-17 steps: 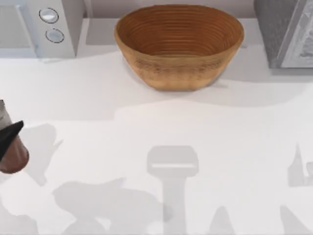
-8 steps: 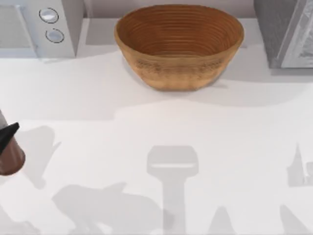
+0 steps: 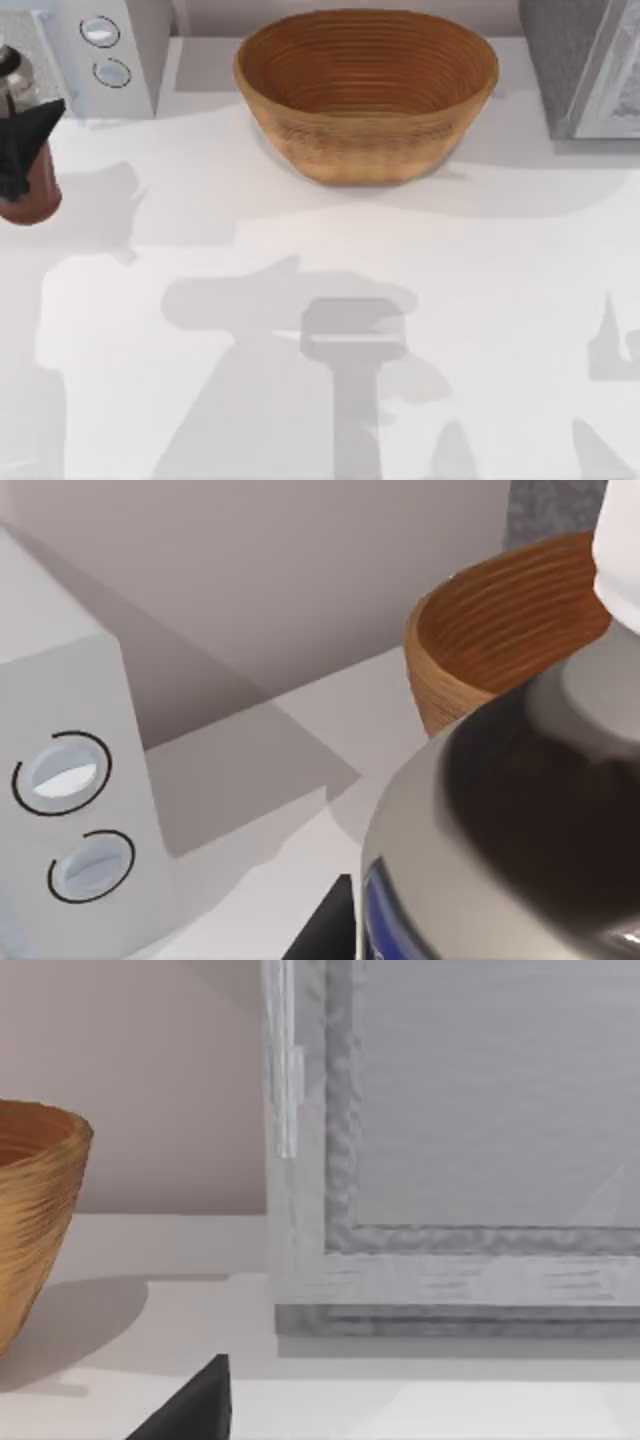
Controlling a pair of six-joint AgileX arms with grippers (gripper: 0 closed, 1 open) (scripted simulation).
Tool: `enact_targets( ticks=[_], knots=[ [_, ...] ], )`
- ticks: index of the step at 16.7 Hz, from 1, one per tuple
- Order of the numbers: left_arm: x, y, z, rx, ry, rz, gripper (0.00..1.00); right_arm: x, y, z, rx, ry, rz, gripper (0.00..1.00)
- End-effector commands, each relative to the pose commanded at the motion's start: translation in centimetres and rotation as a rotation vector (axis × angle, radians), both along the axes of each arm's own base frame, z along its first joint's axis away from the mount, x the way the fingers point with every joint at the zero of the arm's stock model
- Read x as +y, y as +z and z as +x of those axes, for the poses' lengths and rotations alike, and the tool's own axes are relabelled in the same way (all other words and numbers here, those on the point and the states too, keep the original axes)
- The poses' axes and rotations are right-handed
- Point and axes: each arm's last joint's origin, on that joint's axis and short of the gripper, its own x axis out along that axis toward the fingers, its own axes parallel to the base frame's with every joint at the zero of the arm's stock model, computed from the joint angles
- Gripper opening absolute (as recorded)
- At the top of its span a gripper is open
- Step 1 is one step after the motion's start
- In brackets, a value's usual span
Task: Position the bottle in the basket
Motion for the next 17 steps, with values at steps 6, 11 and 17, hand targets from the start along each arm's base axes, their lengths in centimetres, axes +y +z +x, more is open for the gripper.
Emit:
enact_targets(
  ticks=[6, 11, 17],
  knots=[
    [-10.2, 4.2, 10.3, 0.019, 0.283, 0.081, 0.0, 0.0, 0.0, 0.0, 0.0, 0.0, 0.0, 1.0],
    [-22.9, 7.1, 13.1, -0.045, 0.516, 0.055, 0.0, 0.0, 0.0, 0.0, 0.0, 0.0, 0.0, 1.0],
    [-34.2, 9.4, 10.1, -0.107, 0.66, -0.046, 0.0, 0.0, 0.0, 0.0, 0.0, 0.0, 0.0, 1.0]
  ],
)
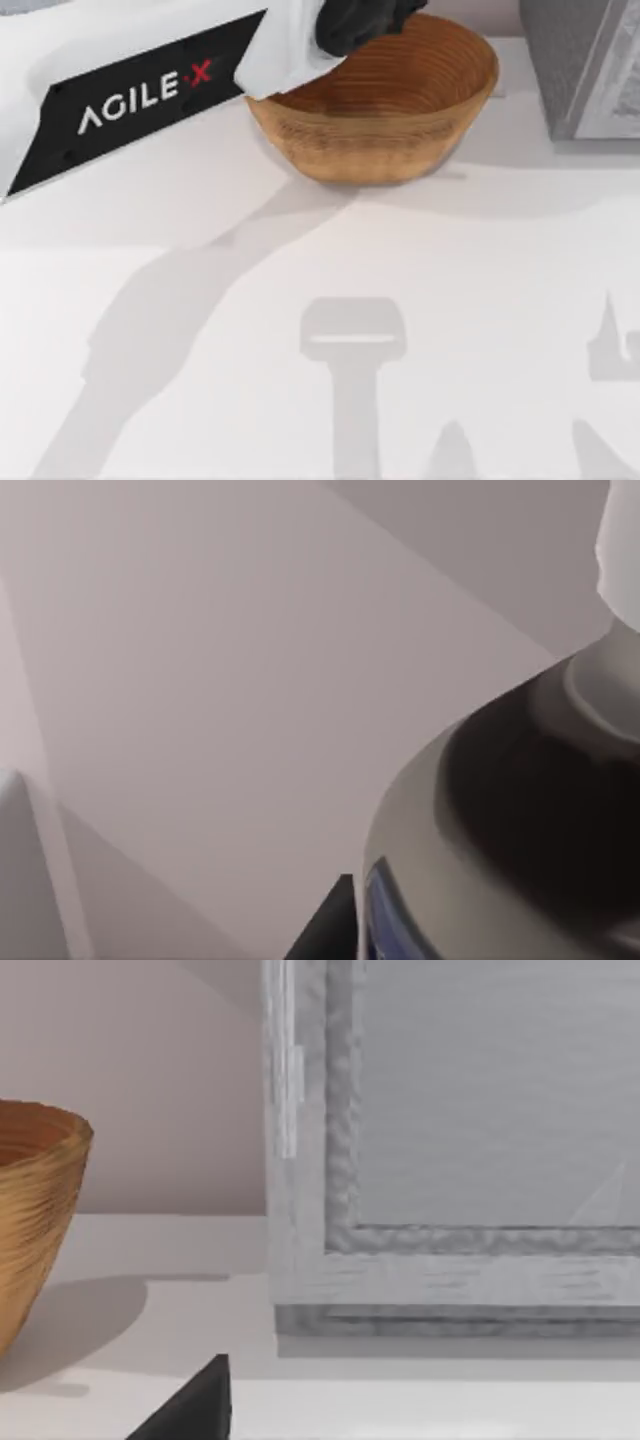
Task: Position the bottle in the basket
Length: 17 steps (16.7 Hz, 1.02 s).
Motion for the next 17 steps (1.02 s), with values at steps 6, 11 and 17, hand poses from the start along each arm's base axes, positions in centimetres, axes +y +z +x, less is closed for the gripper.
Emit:
enact_targets(
  ticks=[6, 11, 17],
  knots=[
    [-1.8, 0.3, -0.9, -0.013, 0.014, -0.018, 0.0, 0.0, 0.0, 0.0, 0.0, 0.0, 0.0, 1.0],
    [-1.9, -2.1, 0.9, 0.005, 0.007, 0.005, 0.0, 0.0, 0.0, 0.0, 0.0, 0.0, 0.0, 1.0],
    [-1.6, -4.3, 3.7, -0.013, 0.014, -0.018, 0.0, 0.0, 0.0, 0.0, 0.0, 0.0, 0.0, 1.0]
  ],
)
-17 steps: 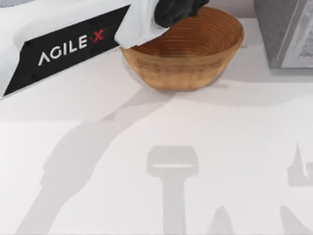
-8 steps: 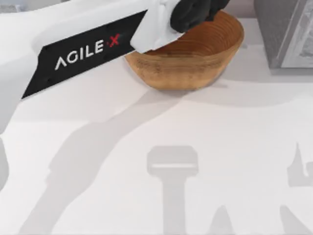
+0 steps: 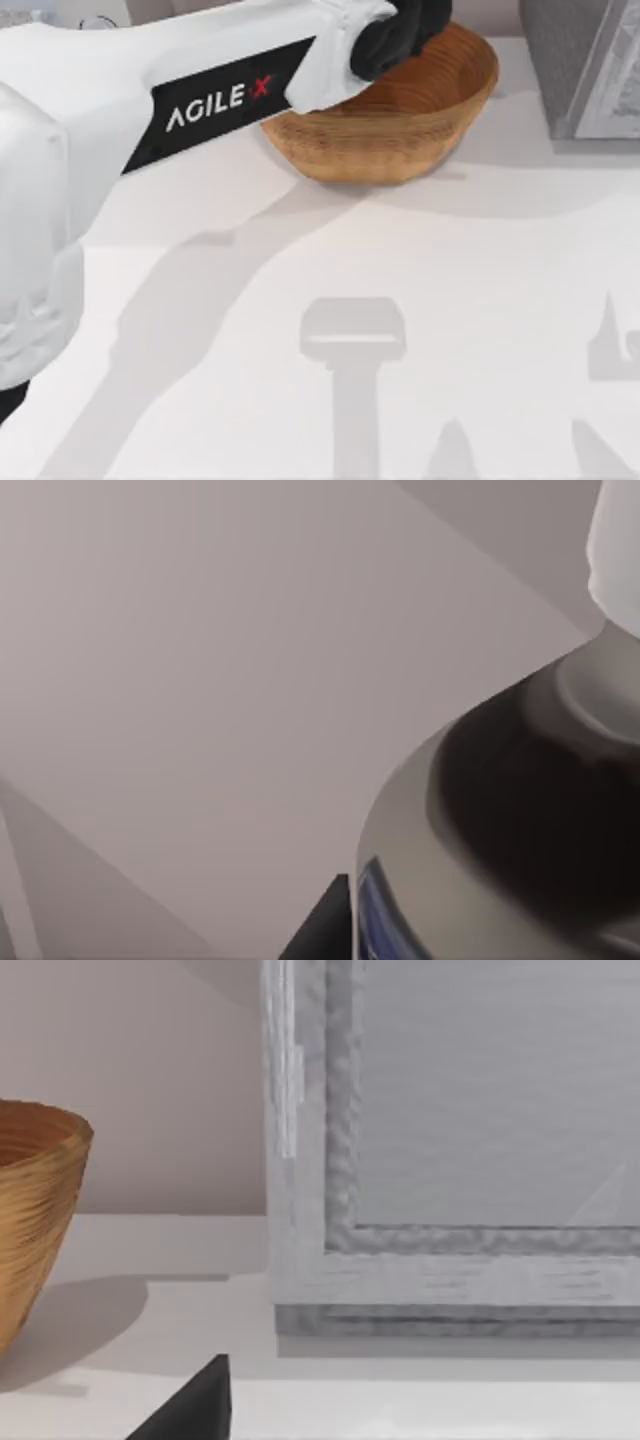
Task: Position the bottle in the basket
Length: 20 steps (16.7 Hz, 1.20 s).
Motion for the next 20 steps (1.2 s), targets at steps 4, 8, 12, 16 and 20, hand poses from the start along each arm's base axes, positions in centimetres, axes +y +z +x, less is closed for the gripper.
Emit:
enact_targets(
  ticks=[4, 8, 12, 16, 20],
  knots=[
    [0.0, 0.0, 0.0, 0.0, 0.0, 0.0, 0.15, 0.0, 0.0, 0.0, 0.0, 0.0, 0.0, 1.0],
    [0.0, 0.0, 0.0, 0.0, 0.0, 0.0, 0.45, 0.0, 0.0, 0.0, 0.0, 0.0, 0.0, 1.0],
    [0.0, 0.0, 0.0, 0.0, 0.0, 0.0, 0.75, 0.0, 0.0, 0.0, 0.0, 0.0, 0.0, 1.0],
    [0.0, 0.0, 0.0, 0.0, 0.0, 0.0, 1.0, 0.0, 0.0, 0.0, 0.0, 0.0, 0.0, 1.0],
    [0.0, 0.0, 0.0, 0.0, 0.0, 0.0, 1.0, 0.0, 0.0, 0.0, 0.0, 0.0, 0.0, 1.0]
  ],
)
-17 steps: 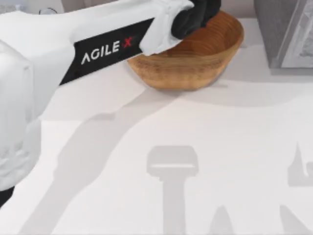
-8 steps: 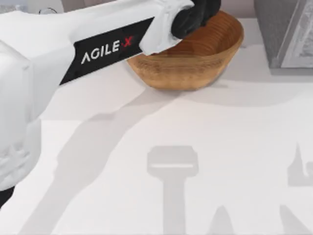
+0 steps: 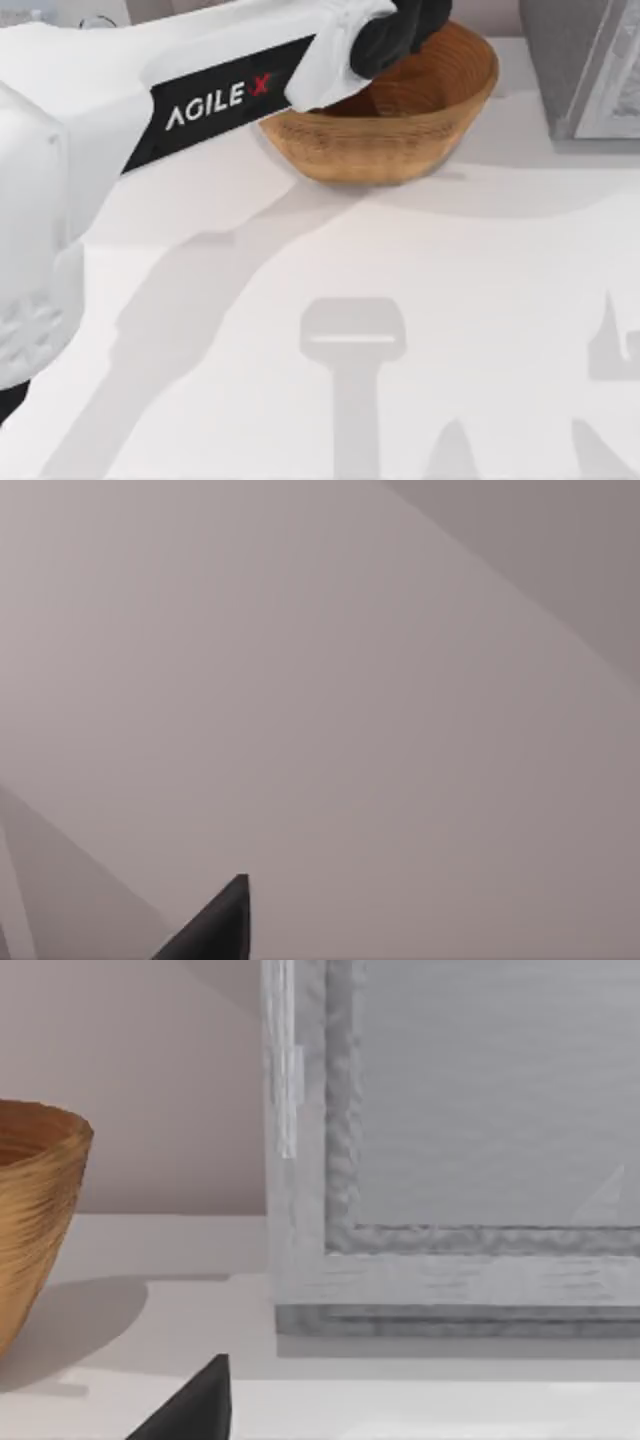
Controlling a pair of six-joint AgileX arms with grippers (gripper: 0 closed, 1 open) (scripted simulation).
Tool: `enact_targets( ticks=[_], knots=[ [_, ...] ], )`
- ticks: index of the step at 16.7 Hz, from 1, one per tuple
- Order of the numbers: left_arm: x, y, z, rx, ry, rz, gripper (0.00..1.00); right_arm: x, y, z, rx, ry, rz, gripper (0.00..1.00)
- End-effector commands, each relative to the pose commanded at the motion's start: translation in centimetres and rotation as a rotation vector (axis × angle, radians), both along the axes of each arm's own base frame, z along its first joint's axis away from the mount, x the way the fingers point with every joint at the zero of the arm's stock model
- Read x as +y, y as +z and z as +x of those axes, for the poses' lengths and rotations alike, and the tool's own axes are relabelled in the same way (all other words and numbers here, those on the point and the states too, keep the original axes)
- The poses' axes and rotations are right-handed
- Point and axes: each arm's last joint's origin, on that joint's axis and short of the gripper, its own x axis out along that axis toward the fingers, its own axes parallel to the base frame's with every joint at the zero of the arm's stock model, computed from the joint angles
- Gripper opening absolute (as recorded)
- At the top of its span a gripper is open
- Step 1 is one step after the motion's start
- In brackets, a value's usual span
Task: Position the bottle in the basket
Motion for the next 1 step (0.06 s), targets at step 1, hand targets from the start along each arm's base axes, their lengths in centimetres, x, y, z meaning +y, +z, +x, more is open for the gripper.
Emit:
enact_targets(
  ticks=[1],
  knots=[
    [0.0, 0.0, 0.0, 0.0, 0.0, 0.0, 1.0, 0.0, 0.0, 0.0, 0.0, 0.0, 0.0, 1.0]
  ],
)
